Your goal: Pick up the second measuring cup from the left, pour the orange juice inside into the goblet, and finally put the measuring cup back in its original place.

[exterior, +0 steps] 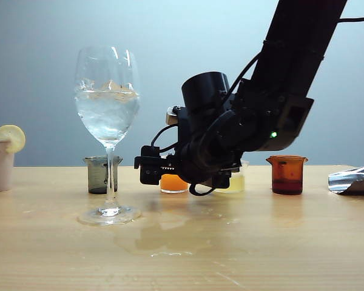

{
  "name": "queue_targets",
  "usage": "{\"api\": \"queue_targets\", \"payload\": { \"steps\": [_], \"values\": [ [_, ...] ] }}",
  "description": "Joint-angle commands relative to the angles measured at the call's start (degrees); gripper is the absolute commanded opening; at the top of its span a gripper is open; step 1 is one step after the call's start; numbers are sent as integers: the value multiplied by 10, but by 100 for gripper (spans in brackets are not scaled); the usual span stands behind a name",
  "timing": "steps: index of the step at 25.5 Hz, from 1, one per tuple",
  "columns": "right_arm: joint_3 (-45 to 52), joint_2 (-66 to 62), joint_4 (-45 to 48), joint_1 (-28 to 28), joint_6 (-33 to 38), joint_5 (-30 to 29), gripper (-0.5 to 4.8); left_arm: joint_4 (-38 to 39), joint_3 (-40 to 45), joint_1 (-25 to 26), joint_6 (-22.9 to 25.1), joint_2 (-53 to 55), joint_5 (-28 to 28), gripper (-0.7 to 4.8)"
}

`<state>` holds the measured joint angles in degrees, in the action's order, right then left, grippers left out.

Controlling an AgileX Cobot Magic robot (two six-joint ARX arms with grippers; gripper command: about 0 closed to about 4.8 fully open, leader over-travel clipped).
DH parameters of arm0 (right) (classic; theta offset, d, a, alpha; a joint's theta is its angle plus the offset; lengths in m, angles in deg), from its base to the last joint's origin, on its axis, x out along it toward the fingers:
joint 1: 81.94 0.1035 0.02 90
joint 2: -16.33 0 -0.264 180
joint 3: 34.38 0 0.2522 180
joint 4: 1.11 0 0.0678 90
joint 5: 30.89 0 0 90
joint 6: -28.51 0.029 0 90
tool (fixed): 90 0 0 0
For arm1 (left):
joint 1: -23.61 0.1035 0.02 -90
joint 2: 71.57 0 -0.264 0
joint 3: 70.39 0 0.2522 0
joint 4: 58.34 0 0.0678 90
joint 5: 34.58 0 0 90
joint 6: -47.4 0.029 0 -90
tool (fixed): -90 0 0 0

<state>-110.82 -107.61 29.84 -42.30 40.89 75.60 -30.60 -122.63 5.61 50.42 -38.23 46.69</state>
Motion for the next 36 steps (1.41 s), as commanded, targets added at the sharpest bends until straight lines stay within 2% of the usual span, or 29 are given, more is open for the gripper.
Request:
{"api": "queue_targets", "payload": {
  "steps": [1, 17, 20, 21, 22, 25, 26, 31, 36],
  "values": [
    [-14, -1, -8, 1, 1, -1, 479, -7, -3, 0, 17, 0, 2, -5],
    [-23, -18, -8, -1, 1, 1, 478, 4, -3, 0, 26, -1, 1, -5],
    [-23, -18, -8, -1, 1, 1, 401, 11, -3, 0, 26, -1, 1, -5],
    [-23, -18, -8, -1, 1, 1, 358, 12, -3, 0, 26, -1, 1, -5],
    [-23, -18, -8, -1, 1, 1, 290, 13, -3, 0, 26, -1, 1, -5],
    [-23, -18, -8, -1, 1, 0, 174, 15, -3, 0, 26, -1, 1, -5],
    [-23, -18, -8, -1, 1, -2, 153, 15, -3, 0, 26, -1, 1, -5],
    [-23, -16, -8, 0, -7, -2, 142, 15, -3, 0, 26, -1, 1, -5],
    [-24, 4, -18, 2, -12, -36, 142, 13, -3, 0, 26, -1, 1, -5]
  ]
}}
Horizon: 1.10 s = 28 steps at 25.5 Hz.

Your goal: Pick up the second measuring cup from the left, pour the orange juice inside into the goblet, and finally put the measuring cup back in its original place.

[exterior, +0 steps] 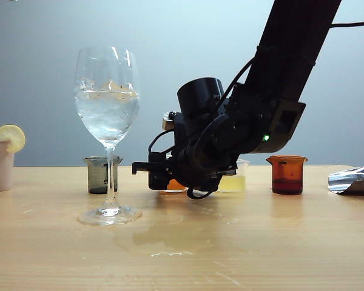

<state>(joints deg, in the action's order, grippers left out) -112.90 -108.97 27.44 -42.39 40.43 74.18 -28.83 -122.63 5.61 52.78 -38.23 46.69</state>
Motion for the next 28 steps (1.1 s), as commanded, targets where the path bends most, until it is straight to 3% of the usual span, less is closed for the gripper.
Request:
{"api": "queue_targets", "payload": {
  "steps": [1, 21, 24, 25, 28],
  "values": [
    [-3, 22, 3, 6, -14, -21, 142, -5, -3, 0, 2, -1, 1, -5],
    [-3, 181, -94, -10, -51, -62, 134, -25, -7, 0, -1, -9, -6, -5],
    [-3, 207, -120, -10, -73, -67, 134, -25, -7, -1, -23, -9, -25, -5],
    [-3, 225, -140, -10, -89, -79, 134, -21, -7, -1, -51, -9, -33, -5],
    [-3, 257, -174, -10, -94, -101, 134, 11, -14, -1, -61, -9, -35, -5]
  ]
}}
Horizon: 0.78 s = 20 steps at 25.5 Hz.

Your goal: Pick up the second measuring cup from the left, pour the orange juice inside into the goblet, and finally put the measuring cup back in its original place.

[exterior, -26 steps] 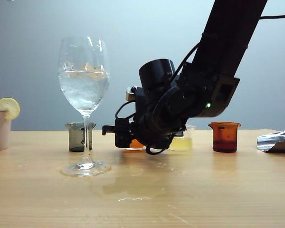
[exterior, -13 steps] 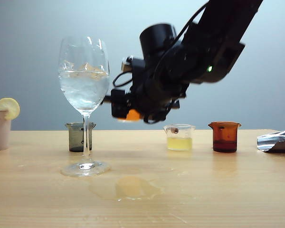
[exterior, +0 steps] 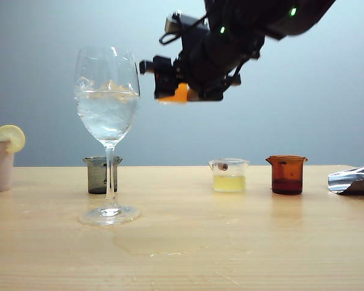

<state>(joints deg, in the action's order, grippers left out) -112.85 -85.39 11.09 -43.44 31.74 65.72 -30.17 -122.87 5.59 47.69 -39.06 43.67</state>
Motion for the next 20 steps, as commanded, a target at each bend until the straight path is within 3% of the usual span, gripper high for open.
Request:
{"api": "queue_targets", "payload": {
  "steps": [1, 8, 11, 12, 15, 20],
  "values": [
    [-3, 37, -23, 1, -14, -26, 134, 54, -23, 0, -10, 0, -5, -5],
    [-3, 77, -73, 4, -76, -54, 134, 95, -43, -5, -7, 0, -5, -5],
    [-3, 87, -109, 5, -113, -65, 134, 114, -43, -36, -8, 0, 4, -5],
    [-3, 90, -117, 6, -121, -66, 134, 117, -43, -49, -8, 0, 14, -5],
    [-4, 98, -140, 12, -163, -67, 134, 116, -44, -144, -12, 4, 113, -5],
    [-5, 108, -147, 16, -189, -67, 134, 116, -44, -219, -18, 17, 178, -5]
  ]
}}
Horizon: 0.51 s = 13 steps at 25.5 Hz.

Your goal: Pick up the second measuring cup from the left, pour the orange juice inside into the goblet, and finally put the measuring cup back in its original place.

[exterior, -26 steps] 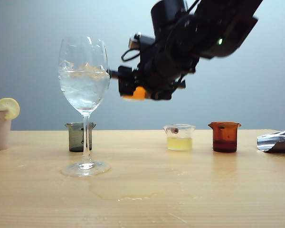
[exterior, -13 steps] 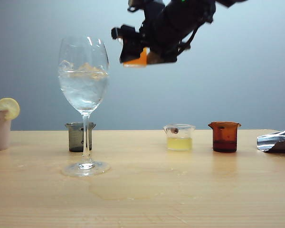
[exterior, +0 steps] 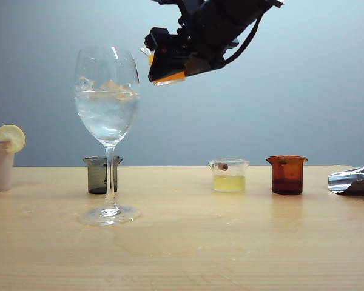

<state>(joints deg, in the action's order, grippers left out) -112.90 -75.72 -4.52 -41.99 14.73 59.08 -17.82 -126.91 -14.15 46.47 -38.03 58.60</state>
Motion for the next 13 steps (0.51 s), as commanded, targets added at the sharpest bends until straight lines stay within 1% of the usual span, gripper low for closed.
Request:
{"api": "queue_targets", "payload": {
  "steps": [1, 3, 7, 13],
  "values": [
    [-4, 14, 8, 2, -24, -1, 134, -8, -3, -30, -14, 10, 36, -5],
    [-4, 21, 1, 4, -43, -1, 134, -7, -3, -39, -28, 17, 51, -5],
    [-4, 37, -18, 5, -60, -1, 134, -8, -3, -39, -27, 28, 63, -5],
    [-5, 54, -34, 6, -78, -4, 134, -7, -3, -39, -27, 35, 62, -5]
  ]
}}
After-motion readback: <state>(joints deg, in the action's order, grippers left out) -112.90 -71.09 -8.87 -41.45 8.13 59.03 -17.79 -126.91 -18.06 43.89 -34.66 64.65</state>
